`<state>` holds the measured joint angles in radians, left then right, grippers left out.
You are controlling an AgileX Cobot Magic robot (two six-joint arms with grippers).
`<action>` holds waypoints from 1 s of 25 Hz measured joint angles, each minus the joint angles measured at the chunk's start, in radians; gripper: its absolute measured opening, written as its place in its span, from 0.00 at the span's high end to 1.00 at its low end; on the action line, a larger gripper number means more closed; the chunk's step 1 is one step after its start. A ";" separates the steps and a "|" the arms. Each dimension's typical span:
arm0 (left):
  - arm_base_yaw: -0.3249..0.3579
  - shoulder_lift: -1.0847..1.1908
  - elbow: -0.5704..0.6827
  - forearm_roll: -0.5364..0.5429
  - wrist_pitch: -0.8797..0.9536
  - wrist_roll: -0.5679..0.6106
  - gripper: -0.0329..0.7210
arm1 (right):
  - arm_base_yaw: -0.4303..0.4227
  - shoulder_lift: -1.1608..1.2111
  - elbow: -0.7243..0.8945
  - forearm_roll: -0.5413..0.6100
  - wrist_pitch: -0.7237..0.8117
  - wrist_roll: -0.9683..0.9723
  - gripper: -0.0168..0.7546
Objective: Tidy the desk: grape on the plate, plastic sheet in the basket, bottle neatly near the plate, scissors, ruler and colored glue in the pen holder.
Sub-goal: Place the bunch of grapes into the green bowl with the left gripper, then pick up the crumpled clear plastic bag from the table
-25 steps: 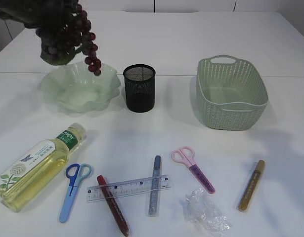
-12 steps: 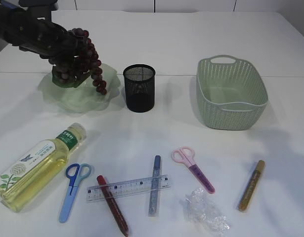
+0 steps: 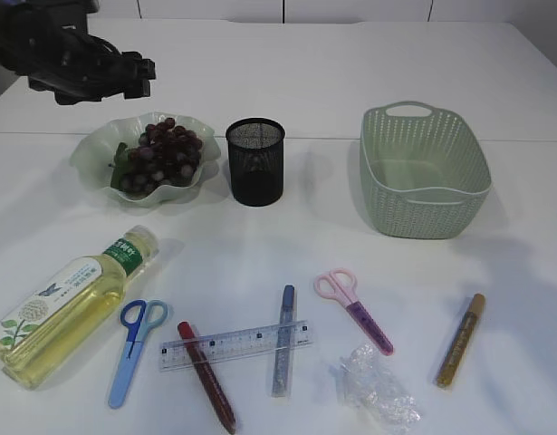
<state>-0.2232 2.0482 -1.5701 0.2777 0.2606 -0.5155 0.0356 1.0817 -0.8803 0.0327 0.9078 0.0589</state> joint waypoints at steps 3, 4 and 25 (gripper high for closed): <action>0.000 -0.042 0.000 -0.016 0.069 0.000 0.21 | 0.000 0.000 0.000 0.000 0.000 0.000 0.27; 0.000 -0.059 0.000 -0.019 0.106 0.000 0.21 | 0.000 0.000 0.000 0.000 0.000 0.000 0.27; 0.000 -0.307 0.000 -0.268 0.822 0.456 0.32 | 0.000 0.000 0.000 0.001 0.058 -0.028 0.27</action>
<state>-0.2232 1.7408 -1.5701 0.0095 1.0829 -0.0592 0.0356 1.0817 -0.8803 0.0339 0.9654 0.0313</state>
